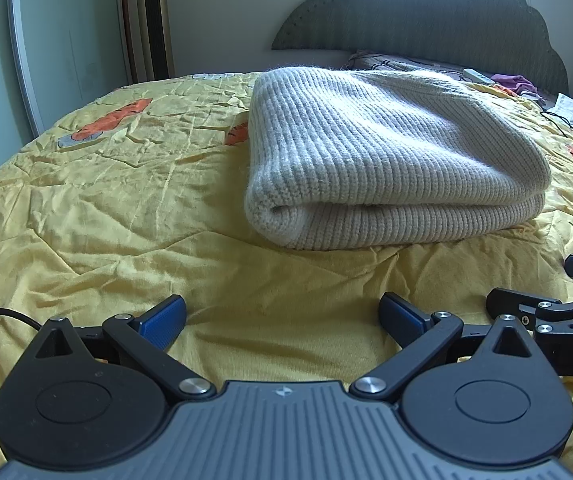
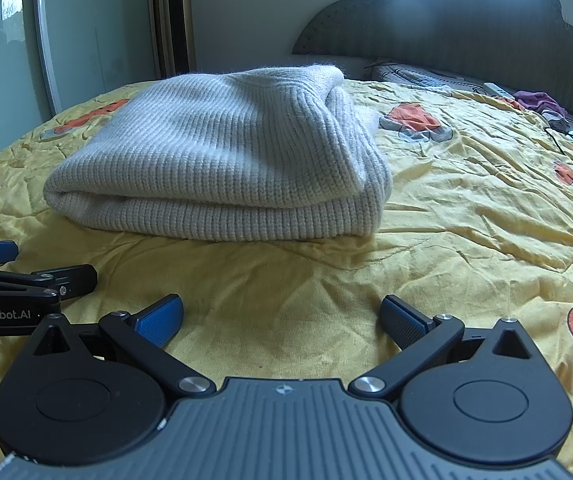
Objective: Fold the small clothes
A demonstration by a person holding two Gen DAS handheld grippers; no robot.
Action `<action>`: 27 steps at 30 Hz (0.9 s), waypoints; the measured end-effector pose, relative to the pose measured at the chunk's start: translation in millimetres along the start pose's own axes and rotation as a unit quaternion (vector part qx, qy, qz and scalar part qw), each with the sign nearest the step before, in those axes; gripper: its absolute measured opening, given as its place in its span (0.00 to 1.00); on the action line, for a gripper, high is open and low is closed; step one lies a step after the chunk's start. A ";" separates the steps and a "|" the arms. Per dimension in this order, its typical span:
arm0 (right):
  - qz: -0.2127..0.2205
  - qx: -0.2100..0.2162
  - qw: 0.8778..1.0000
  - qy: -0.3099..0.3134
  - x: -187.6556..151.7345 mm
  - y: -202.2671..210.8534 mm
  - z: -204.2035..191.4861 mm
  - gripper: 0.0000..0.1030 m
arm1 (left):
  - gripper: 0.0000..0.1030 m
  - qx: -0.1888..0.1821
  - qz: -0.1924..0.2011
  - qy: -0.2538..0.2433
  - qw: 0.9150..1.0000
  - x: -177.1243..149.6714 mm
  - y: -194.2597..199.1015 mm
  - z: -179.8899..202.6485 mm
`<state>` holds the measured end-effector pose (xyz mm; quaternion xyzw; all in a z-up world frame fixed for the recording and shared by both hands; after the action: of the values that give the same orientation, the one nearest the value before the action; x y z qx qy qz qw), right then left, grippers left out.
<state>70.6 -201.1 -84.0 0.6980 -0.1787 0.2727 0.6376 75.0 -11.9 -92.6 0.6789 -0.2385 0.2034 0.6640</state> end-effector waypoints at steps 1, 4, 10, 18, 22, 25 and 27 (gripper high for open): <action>0.000 -0.001 1.000 0.000 -0.2 0.2 0.1 1.00 | 1.00 0.000 0.000 0.000 1.000 -0.3 0.1 0.2; 0.001 -0.002 1.000 0.000 -0.9 1.3 0.8 1.00 | 1.00 -0.001 -0.001 0.000 1.000 -0.1 0.0 0.0; -0.001 -0.008 1.000 0.004 -1.0 1.1 0.7 1.00 | 1.00 -0.001 -0.001 0.000 1.000 -0.1 0.2 0.2; -0.002 -0.007 1.000 0.003 -1.8 1.5 1.9 1.00 | 1.00 -0.002 -0.003 -0.001 1.000 0.5 -0.5 0.0; -0.002 -0.008 1.000 0.004 -2.0 1.6 1.7 1.00 | 1.00 -0.003 -0.004 -0.002 1.000 1.2 -0.8 -0.2; -0.002 -0.008 1.000 0.004 -2.5 2.5 2.9 1.00 | 1.00 -0.002 -0.005 -0.004 1.000 1.3 1.6 -1.3; -0.003 -0.012 1.000 0.002 -3.2 5.5 3.9 1.00 | 1.00 0.004 -0.004 -0.002 1.000 1.0 5.4 -3.6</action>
<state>65.4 -206.0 -81.7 0.6901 -0.1784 0.2704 0.6472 72.7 -8.3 -87.6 0.6828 -0.2363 0.2000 0.6617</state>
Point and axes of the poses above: each gripper's, at about its wrist camera, not at the fingertips, and y roughly against the way its jaws point, z to its right, x to its top, the point moved 5 cm from there along -y, roughly the way its jaws point, and after that the axes turned 13 degrees about -z, right-handed, at the moved point
